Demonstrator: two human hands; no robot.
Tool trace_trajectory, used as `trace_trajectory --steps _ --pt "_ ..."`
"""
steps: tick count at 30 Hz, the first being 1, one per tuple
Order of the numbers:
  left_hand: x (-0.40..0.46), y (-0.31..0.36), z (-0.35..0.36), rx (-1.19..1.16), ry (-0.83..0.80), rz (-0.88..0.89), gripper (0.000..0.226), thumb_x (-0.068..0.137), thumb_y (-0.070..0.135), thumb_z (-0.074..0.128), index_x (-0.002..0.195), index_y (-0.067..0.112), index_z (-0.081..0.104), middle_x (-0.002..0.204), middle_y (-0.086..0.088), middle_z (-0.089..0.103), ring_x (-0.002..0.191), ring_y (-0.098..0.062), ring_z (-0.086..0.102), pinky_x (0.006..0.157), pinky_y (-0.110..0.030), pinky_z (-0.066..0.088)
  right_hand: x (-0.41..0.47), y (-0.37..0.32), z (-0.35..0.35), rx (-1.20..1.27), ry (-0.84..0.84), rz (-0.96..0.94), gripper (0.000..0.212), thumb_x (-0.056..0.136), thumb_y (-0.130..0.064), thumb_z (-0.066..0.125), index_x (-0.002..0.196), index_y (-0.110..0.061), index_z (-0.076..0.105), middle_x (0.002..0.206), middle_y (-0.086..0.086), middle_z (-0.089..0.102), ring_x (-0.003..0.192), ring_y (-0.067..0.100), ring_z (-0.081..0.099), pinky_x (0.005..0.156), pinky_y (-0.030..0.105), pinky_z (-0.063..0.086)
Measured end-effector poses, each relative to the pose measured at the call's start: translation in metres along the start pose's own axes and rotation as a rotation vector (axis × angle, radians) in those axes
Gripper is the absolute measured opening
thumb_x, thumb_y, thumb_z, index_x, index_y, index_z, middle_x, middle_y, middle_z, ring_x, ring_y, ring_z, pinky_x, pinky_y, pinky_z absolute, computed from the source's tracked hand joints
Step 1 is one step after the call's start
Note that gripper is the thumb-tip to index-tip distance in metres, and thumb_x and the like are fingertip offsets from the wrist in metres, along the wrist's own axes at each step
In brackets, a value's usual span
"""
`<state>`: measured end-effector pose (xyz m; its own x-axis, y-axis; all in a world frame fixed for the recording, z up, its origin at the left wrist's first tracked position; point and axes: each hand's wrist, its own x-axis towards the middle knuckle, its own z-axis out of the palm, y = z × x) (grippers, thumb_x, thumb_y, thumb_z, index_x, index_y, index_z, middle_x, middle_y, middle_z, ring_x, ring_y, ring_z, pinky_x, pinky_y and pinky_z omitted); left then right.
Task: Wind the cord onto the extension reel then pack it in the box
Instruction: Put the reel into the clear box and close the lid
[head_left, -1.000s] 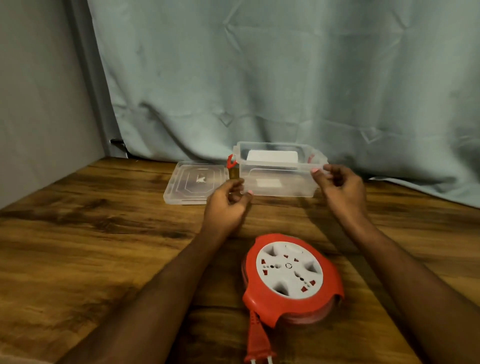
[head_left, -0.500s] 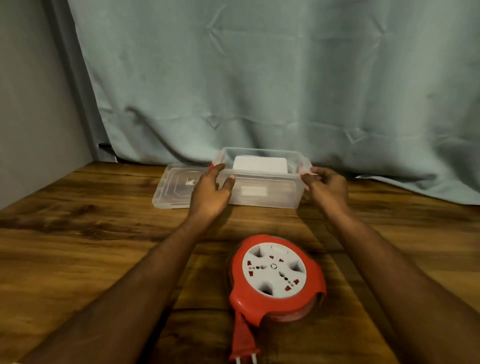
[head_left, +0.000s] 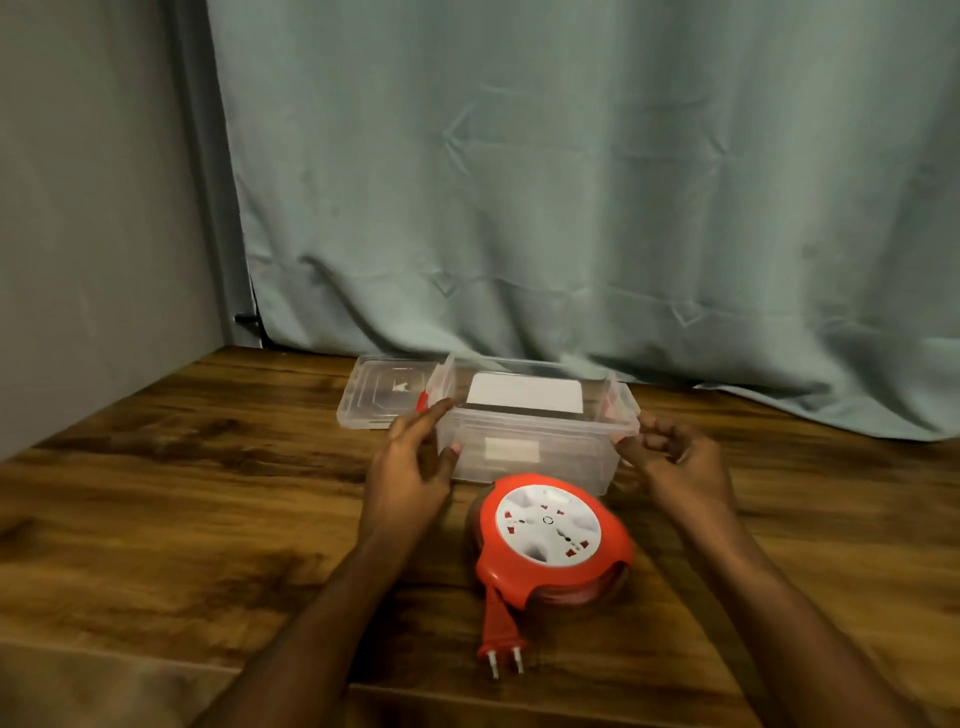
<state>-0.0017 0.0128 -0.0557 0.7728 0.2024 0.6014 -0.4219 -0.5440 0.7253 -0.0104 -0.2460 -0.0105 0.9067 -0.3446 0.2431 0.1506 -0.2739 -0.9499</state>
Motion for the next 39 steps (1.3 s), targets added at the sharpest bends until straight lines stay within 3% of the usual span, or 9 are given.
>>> trace_trajectory --steps 5,9,12,15,20,24,28,33,39 --pt "-0.010 -0.004 -0.003 0.034 -0.021 0.066 0.057 0.089 0.023 0.068 0.139 0.041 0.050 0.127 0.015 0.055 0.116 -0.007 0.055 0.099 -0.037 0.052 -0.011 0.006 -0.003 -0.304 -0.341 0.216 0.029 0.083 -0.030 0.083 0.098 -0.009 0.071 0.081 0.006 0.076 0.059 0.014 0.071 0.044 0.022 0.047" --pt "-0.008 -0.004 -0.001 0.027 -0.054 0.086 0.058 0.089 0.021 0.068 0.140 0.041 0.049 0.130 0.014 0.053 0.122 -0.007 0.053 0.101 -0.039 0.051 -0.005 0.004 0.004 -0.587 -0.488 0.129 0.033 0.076 -0.035 0.087 0.103 -0.023 0.073 0.097 -0.003 0.077 0.079 0.011 0.075 0.060 0.028 0.062" --pt "-0.008 -0.005 -0.002 0.021 -0.059 0.073 0.060 0.089 0.021 0.068 0.141 0.042 0.047 0.133 0.012 0.052 0.124 -0.007 0.052 0.102 -0.039 0.051 -0.001 -0.003 0.003 -0.603 -0.597 0.145 0.024 0.079 -0.031 0.085 0.093 -0.012 0.079 0.085 0.002 0.080 0.077 0.015 0.078 0.079 0.043 0.065" --pt "-0.010 -0.005 -0.003 0.019 -0.067 0.080 0.061 0.089 0.018 0.068 0.142 0.039 0.047 0.134 0.010 0.054 0.125 -0.008 0.051 0.105 -0.037 0.048 -0.004 -0.014 -0.006 -0.548 -0.654 0.169 0.020 0.079 -0.023 0.086 0.080 -0.006 0.076 0.077 0.006 0.080 0.070 0.015 0.077 0.059 0.031 0.061" --pt "-0.010 -0.003 -0.003 0.020 -0.058 0.076 0.061 0.088 0.015 0.067 0.142 0.038 0.048 0.135 0.010 0.054 0.127 -0.005 0.049 0.108 -0.033 0.045 -0.016 -0.051 -0.025 -0.541 -0.588 0.093 0.022 0.072 -0.022 0.092 0.086 -0.009 0.081 0.075 0.003 0.080 0.066 0.017 0.077 0.048 0.025 0.054" --pt "-0.011 -0.002 -0.003 0.017 -0.061 0.059 0.060 0.090 0.019 0.066 0.143 0.041 0.046 0.137 0.011 0.052 0.128 -0.005 0.047 0.109 -0.033 0.044 -0.017 -0.101 -0.055 -0.416 -0.480 -0.025 0.040 0.057 -0.019 0.095 0.093 -0.012 0.081 0.078 0.011 0.080 0.069 0.024 0.077 0.057 0.034 0.059" --pt "-0.011 0.002 -0.001 0.041 -0.079 -0.001 0.051 0.096 0.037 0.058 0.143 0.049 0.041 0.145 0.012 0.045 0.129 -0.005 0.042 0.104 -0.032 0.043 -0.001 -0.149 -0.068 -0.264 -0.261 -0.239 0.063 0.050 -0.020 0.092 0.111 -0.010 0.077 0.080 0.003 0.080 0.063 0.007 0.072 0.056 0.023 0.062" --pt "-0.011 0.001 -0.001 0.047 -0.092 0.003 0.051 0.097 0.039 0.056 0.143 0.051 0.038 0.144 0.013 0.043 0.126 -0.003 0.039 0.104 -0.031 0.040 0.036 -0.197 -0.039 -0.611 -0.090 -0.653 0.068 0.068 -0.028 0.094 0.131 -0.026 0.070 0.117 0.004 0.076 0.100 0.018 0.073 0.097 0.045 0.057" --pt "-0.012 0.000 -0.004 0.030 -0.071 0.046 0.052 0.097 0.033 0.058 0.143 0.049 0.041 0.142 0.013 0.048 0.130 -0.005 0.044 0.109 -0.034 0.041 0.067 -0.206 0.024 -1.067 -0.243 -0.899 0.064 0.079 -0.030 0.087 0.138 -0.033 0.063 0.125 -0.001 0.074 0.111 0.021 0.069 0.086 0.037 0.053"
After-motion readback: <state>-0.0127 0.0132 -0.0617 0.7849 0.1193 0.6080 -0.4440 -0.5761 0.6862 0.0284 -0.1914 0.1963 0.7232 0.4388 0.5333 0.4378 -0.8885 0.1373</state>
